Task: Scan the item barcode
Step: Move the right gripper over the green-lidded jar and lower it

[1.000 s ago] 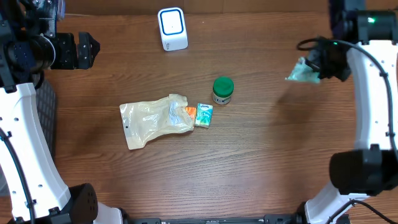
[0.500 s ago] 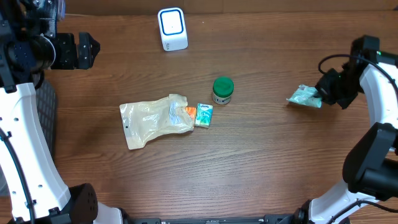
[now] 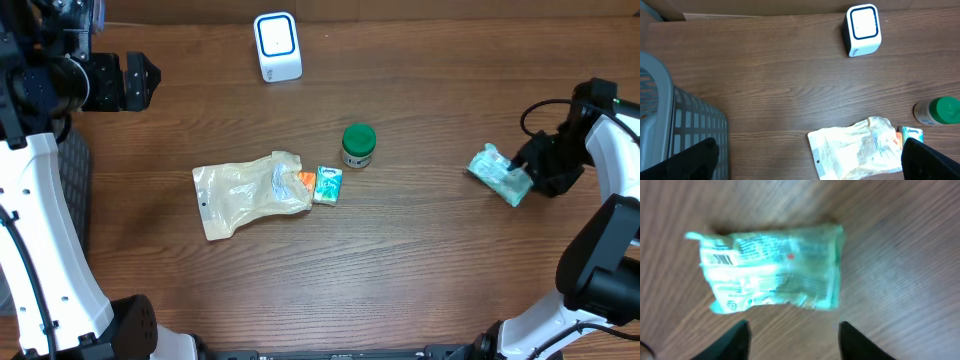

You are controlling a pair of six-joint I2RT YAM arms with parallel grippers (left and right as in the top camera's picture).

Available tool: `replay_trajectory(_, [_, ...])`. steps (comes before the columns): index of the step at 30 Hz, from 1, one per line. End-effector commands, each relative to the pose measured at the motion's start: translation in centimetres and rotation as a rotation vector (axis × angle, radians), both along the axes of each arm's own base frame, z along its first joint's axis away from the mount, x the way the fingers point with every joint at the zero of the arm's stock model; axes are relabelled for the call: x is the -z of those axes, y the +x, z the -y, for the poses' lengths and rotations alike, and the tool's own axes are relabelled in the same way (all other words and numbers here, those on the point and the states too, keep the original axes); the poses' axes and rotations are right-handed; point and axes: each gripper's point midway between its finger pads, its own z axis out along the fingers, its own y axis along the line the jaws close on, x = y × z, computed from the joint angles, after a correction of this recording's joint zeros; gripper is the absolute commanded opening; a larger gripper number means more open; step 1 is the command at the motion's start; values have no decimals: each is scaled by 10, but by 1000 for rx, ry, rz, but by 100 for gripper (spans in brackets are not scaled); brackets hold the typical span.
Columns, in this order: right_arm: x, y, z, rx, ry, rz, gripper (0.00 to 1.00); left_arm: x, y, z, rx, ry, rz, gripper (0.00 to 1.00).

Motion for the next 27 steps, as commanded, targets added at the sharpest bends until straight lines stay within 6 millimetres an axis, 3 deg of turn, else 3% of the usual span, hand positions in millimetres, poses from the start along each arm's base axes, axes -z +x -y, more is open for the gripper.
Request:
replay_trajectory(1, [-30,18,5,-59,-35,70,72,-3,-1,1,15,2,9,99])
replay_trajectory(5, [-65,34,-11,-201,-18,142,81,-3,-1,1,15,2,9,100])
replay_trajectory(9, [-106,62,-66,-512,56,310,92,-3,-1,1,15,2,9,100])
replay_trajectory(10, [-118,76,-100,-630,80,386,96,-3,-1,1,15,2,9,100])
replay_trajectory(12, [-121,85,-129,-736,70,432,100,-3,-1,1,15,2,9,100])
replay_trajectory(18, [-117,99,-224,-1103,19,550,100,-3,-1,1,15,2,9,100])
replay_trajectory(22, [-103,100,-267,-1230,-17,555,100,-3,-1,1,15,2,9,100])
replay_trajectory(27, [-53,99,-302,-1376,-65,464,100,-3,-1,1,15,2,9,100])
